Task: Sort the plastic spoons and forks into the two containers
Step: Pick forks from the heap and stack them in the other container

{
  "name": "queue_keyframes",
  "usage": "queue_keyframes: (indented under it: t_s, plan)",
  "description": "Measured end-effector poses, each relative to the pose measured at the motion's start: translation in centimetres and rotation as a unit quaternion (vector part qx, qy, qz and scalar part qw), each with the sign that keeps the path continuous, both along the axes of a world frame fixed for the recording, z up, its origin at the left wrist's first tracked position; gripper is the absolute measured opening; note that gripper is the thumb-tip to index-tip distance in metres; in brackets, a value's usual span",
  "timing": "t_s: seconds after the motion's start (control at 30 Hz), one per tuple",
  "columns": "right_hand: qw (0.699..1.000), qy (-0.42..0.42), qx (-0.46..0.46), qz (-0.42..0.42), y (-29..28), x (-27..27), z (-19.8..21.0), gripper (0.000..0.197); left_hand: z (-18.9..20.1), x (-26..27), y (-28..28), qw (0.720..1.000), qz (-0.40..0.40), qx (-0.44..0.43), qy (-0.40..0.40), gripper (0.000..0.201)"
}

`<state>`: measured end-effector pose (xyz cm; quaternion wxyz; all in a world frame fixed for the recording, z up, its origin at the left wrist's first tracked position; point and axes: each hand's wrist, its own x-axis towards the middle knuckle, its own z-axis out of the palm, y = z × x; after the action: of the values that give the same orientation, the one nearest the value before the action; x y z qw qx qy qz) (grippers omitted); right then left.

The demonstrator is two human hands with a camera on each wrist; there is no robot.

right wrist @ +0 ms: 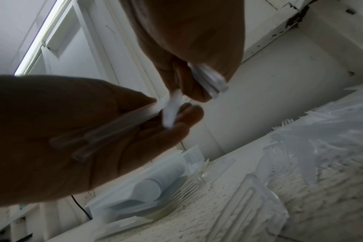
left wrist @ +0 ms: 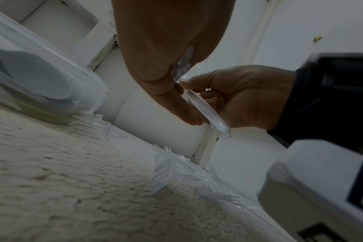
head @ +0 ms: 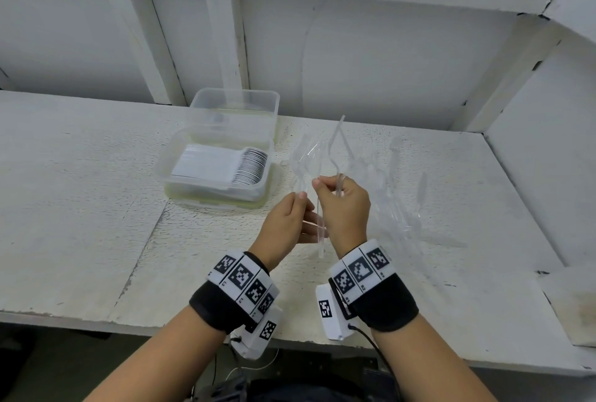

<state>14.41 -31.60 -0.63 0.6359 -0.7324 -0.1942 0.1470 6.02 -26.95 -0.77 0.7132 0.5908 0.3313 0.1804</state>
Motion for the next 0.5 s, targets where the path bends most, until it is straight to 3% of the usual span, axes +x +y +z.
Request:
queue_keyframes:
  t_s: [0.2, 0.33, 0.5]
  plan:
    - [0.999, -0.035, -0.032, 0.000, 0.49, -0.16, -0.31, 0.008, -0.42, -0.24, 0.04, 1.000, -0.007, 0.003, 0.011, 0.032]
    - [0.995, -0.087, -0.035, -0.045, 0.72, -0.74, -0.45, 0.012, -0.17, -0.42, -0.12, 1.000, 0.001, 0.013, 0.010, 0.028]
    - [0.997, -0.071, -0.040, -0.019, 0.91, -0.61, -0.38, 0.008, -0.06, -0.57, 0.04, 1.000, -0.014, 0.018, 0.015, 0.027]
